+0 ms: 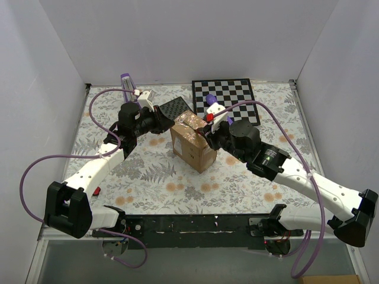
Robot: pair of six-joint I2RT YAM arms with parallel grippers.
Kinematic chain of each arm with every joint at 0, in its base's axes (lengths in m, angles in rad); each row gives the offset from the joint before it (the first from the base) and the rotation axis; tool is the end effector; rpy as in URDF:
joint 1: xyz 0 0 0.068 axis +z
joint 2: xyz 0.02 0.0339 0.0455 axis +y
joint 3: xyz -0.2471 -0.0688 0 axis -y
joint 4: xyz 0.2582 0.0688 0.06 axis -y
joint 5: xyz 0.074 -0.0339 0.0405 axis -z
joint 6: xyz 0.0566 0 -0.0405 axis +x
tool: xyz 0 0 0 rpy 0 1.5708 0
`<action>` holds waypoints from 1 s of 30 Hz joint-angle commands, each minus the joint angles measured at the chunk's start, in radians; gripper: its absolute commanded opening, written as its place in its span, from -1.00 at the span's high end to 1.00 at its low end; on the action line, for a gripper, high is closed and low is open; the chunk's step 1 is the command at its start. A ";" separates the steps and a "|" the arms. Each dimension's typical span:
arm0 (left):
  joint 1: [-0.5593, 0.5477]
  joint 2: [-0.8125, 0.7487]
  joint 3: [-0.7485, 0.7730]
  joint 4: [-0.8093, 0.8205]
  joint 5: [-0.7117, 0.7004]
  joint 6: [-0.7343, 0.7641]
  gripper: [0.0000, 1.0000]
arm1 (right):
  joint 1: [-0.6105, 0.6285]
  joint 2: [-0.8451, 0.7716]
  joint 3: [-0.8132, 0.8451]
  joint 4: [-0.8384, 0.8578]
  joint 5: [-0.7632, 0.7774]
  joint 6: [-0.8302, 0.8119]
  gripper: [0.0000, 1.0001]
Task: Unpack the express box
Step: Cut the express box at the center of the board.
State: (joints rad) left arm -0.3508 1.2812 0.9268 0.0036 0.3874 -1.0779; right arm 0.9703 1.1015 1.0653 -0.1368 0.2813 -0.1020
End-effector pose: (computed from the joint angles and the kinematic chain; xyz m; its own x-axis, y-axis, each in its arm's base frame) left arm 0.3036 -0.1339 0.2735 -0.7265 -0.6027 -0.3300 0.0239 0.4578 -0.8887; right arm 0.1796 0.2344 0.3624 -0.0318 -0.2195 -0.9751 -0.6447 0.7500 -0.1478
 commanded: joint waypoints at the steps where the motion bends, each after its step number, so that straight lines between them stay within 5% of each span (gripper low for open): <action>1: 0.006 0.006 0.024 -0.054 -0.064 0.016 1.00 | -0.002 -0.040 0.004 -0.038 0.018 0.018 0.97; 30: 0.006 -0.023 0.043 -0.119 -0.186 0.038 1.00 | -0.002 -0.107 0.033 -0.182 0.004 0.082 0.97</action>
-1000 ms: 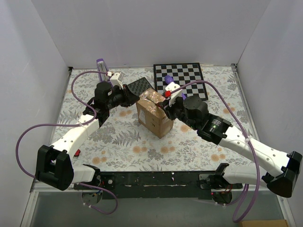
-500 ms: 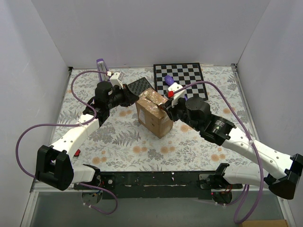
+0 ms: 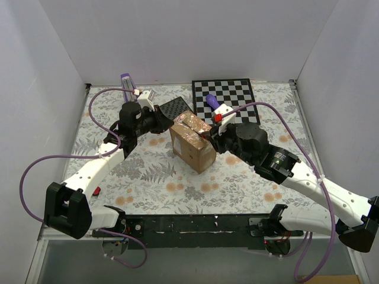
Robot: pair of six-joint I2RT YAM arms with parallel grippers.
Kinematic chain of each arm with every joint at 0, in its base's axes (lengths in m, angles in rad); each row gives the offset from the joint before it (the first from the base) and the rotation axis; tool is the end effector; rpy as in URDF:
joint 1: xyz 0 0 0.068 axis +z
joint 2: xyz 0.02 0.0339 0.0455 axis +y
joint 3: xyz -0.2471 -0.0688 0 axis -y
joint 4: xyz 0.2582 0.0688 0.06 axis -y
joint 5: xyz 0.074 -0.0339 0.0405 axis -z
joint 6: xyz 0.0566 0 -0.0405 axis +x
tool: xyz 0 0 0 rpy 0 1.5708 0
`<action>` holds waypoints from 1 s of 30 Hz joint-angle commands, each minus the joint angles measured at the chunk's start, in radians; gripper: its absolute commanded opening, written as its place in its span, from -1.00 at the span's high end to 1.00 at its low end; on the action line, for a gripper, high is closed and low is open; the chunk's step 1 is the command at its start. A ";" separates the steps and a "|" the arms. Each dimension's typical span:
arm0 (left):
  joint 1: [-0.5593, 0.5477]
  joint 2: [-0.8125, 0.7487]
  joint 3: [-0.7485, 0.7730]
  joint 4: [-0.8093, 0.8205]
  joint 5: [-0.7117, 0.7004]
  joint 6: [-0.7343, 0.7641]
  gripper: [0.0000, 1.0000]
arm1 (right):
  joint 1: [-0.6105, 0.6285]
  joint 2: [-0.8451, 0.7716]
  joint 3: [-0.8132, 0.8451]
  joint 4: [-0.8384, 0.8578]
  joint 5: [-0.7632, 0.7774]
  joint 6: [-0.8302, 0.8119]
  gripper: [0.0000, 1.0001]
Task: Unpack the express box
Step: Cut the express box at the center of the board.
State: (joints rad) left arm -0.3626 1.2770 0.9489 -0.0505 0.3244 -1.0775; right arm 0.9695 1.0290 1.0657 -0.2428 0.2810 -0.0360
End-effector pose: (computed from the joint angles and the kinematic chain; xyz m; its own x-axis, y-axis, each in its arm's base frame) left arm 0.3029 -0.1342 0.2764 -0.7037 -0.6259 -0.3362 -0.0141 0.4854 -0.8742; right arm 0.1680 0.2171 0.3684 -0.0927 -0.1963 -0.9762 -0.6425 0.7608 -0.0919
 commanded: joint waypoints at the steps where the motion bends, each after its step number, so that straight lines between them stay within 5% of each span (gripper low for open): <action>1: 0.017 -0.021 0.022 -0.066 -0.123 0.037 1.00 | -0.002 -0.038 0.033 -0.084 0.003 0.019 0.97; 30: 0.017 -0.050 0.027 -0.106 -0.216 0.005 1.00 | -0.003 -0.053 0.085 -0.317 -0.016 0.105 0.97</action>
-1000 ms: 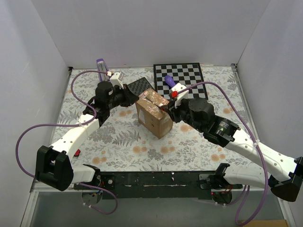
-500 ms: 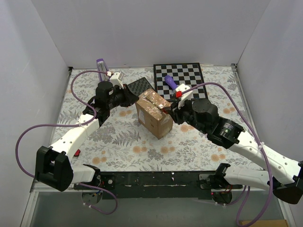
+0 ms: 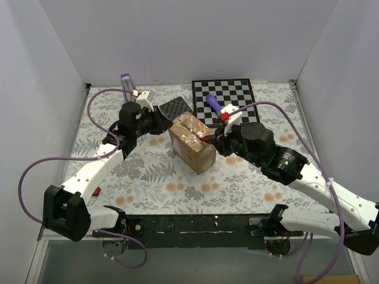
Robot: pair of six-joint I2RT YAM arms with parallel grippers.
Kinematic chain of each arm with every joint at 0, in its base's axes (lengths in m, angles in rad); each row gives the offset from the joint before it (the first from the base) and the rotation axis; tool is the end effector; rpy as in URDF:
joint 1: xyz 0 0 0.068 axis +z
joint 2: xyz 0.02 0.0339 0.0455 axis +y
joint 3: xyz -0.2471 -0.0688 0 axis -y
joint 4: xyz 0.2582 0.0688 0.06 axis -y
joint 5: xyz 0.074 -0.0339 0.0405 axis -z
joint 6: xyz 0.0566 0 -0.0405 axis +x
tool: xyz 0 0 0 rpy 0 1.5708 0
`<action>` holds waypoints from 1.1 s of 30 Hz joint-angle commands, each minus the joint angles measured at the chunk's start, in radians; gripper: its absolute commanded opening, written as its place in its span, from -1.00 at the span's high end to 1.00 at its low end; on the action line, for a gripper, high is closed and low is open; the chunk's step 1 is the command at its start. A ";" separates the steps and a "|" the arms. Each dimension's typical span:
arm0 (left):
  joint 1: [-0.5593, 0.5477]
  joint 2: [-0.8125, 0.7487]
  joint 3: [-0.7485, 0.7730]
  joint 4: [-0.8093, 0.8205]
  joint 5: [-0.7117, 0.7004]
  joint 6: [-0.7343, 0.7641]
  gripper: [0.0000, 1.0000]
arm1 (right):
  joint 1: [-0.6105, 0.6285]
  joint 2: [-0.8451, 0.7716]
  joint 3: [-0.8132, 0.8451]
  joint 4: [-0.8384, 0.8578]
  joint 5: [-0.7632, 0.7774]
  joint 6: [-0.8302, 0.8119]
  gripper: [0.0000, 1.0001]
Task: Unpack the express box
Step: Cut the express box at the center of the board.
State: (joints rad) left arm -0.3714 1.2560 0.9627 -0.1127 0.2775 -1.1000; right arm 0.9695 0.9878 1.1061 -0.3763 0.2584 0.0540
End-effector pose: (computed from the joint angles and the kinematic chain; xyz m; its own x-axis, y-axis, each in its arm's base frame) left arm 0.2982 -0.1328 0.2805 -0.6870 -0.6523 -0.3203 -0.0633 0.4928 -0.8678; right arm 0.1577 0.2044 0.3770 -0.1796 -0.1696 -0.9690 -0.6487 0.7609 -0.0129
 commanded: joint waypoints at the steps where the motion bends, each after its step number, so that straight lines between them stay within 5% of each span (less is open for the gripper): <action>1: 0.026 -0.030 0.011 -0.045 -0.169 0.026 1.00 | -0.002 -0.014 0.052 -0.190 0.004 0.017 0.97; 33: 0.026 -0.040 0.041 -0.077 -0.254 0.002 1.00 | -0.002 0.035 0.182 -0.495 -0.048 0.018 0.97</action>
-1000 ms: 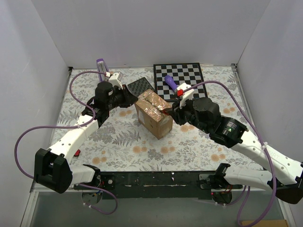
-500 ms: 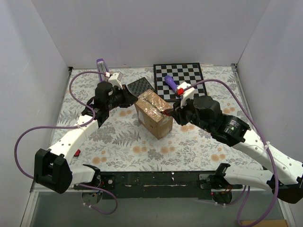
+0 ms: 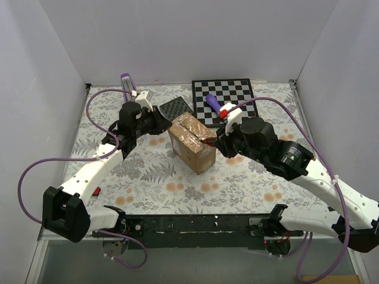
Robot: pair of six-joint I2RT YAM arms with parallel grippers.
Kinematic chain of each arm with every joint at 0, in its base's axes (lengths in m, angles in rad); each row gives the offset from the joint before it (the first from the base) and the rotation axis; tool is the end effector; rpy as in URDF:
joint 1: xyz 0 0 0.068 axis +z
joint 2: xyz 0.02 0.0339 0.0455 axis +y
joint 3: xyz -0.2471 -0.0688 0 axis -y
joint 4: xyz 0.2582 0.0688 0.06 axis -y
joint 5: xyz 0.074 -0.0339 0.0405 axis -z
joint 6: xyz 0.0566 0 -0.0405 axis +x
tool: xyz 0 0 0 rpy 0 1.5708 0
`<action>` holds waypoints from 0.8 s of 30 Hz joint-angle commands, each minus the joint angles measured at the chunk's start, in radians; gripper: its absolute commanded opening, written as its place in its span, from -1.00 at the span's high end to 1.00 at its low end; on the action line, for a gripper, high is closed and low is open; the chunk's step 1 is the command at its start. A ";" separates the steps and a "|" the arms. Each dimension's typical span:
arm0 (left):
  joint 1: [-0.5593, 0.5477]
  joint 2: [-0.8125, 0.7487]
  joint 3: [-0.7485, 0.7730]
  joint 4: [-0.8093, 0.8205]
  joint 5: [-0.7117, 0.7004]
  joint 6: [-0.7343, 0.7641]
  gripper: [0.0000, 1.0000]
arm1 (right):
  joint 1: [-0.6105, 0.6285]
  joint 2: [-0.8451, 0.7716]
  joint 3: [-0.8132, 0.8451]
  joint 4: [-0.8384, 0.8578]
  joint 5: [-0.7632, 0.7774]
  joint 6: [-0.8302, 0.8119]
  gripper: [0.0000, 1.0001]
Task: Unpack the express box
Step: Cut the express box at the center of the board.
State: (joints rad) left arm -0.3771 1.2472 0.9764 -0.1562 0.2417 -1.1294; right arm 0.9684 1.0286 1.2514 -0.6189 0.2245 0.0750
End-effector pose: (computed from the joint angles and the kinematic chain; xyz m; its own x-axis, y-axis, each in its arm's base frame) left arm 0.2959 -0.1318 0.2831 -0.6709 -0.6785 -0.2992 -0.1089 0.4893 -0.8653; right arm 0.1522 0.1990 0.3909 -0.2695 -0.2629 -0.9264 -0.6686 0.7434 -0.0165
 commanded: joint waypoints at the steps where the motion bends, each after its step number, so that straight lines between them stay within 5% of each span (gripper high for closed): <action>1: 0.032 -0.032 0.025 -0.039 -0.223 0.033 1.00 | -0.002 -0.005 0.043 -0.258 -0.014 -0.006 0.97; 24: 0.032 -0.045 0.035 -0.046 -0.277 0.022 1.00 | 0.000 0.019 0.141 -0.404 -0.008 -0.038 0.97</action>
State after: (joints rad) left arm -0.3660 1.2217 0.9791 -0.1818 0.0696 -1.1328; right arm 0.9688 1.0485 1.3605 -0.8982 0.2111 0.0582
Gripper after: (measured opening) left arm 0.025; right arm 0.314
